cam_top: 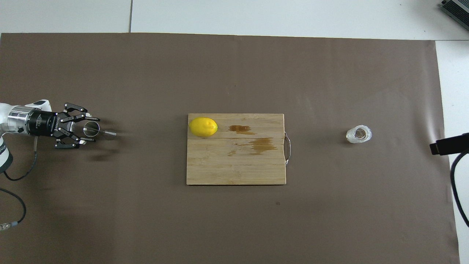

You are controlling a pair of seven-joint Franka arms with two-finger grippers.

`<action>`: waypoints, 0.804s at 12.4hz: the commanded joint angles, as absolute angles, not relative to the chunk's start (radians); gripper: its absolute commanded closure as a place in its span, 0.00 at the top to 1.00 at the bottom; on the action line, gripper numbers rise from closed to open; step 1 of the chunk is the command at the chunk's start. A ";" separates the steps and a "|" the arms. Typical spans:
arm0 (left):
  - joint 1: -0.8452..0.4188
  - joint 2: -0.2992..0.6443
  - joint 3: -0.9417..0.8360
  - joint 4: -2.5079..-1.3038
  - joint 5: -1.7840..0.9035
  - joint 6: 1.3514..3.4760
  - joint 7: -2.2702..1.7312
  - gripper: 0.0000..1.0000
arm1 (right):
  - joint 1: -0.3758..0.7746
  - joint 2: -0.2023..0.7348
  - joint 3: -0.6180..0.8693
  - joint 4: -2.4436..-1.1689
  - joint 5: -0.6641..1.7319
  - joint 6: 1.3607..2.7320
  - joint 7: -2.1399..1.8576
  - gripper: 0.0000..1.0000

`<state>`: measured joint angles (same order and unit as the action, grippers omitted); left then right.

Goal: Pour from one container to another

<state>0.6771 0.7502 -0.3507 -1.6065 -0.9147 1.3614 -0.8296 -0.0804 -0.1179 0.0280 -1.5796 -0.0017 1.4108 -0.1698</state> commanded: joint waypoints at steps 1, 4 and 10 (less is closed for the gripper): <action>0.693 0.753 -0.365 -1.617 -0.911 1.368 -0.888 0.61 | -0.092 -0.138 0.032 -1.601 0.015 1.414 -0.172 1.00; 0.692 0.753 -0.367 -1.617 -0.911 1.370 -0.879 0.61 | -0.092 -0.138 0.032 -1.601 0.015 1.414 -0.172 1.00; 0.695 0.753 -0.373 -1.618 -0.914 1.367 -0.868 0.20 | -0.092 -0.140 0.032 -1.601 0.015 1.414 -0.172 1.00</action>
